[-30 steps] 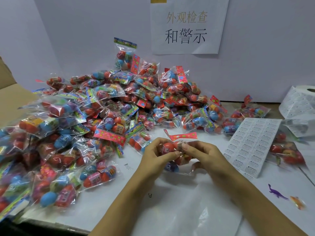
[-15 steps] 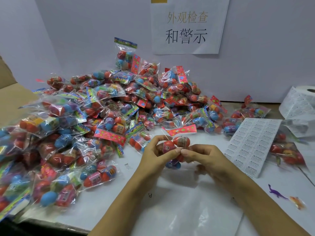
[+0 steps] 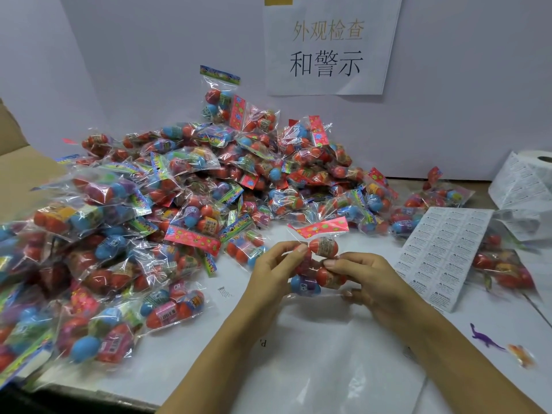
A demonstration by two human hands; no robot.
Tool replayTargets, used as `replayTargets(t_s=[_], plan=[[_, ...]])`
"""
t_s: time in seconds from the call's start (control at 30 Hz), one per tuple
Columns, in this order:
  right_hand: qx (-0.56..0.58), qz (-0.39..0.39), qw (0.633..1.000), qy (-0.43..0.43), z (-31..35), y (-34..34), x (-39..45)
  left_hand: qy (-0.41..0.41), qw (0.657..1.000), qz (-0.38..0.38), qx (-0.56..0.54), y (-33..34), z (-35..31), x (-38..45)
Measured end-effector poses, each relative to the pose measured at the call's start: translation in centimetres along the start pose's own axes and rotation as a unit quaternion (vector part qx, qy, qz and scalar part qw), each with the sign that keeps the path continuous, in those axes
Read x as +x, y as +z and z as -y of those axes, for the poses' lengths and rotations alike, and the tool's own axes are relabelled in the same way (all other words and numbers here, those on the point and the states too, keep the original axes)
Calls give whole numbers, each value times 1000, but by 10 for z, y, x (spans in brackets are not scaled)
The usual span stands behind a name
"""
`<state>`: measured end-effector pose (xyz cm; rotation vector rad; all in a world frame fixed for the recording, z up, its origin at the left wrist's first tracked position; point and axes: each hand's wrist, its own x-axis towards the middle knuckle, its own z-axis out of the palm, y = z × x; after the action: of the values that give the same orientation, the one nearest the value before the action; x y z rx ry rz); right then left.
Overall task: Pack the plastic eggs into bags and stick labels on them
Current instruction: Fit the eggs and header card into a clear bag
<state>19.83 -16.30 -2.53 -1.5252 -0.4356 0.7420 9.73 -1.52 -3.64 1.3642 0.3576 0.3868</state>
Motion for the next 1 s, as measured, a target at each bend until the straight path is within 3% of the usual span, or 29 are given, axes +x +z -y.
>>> replayTargets(t_s=[0.3, 0.8, 1.0], plan=[[38, -36, 996, -66, 1, 2, -3, 3, 1000, 20, 12, 5, -1, -3], [29, -76, 994, -78, 1, 5, -1, -19, 999, 29, -35, -1, -4, -1], [7, -29, 997, -73, 2, 4, -4, 5, 999, 34, -26, -4, -2, 0]])
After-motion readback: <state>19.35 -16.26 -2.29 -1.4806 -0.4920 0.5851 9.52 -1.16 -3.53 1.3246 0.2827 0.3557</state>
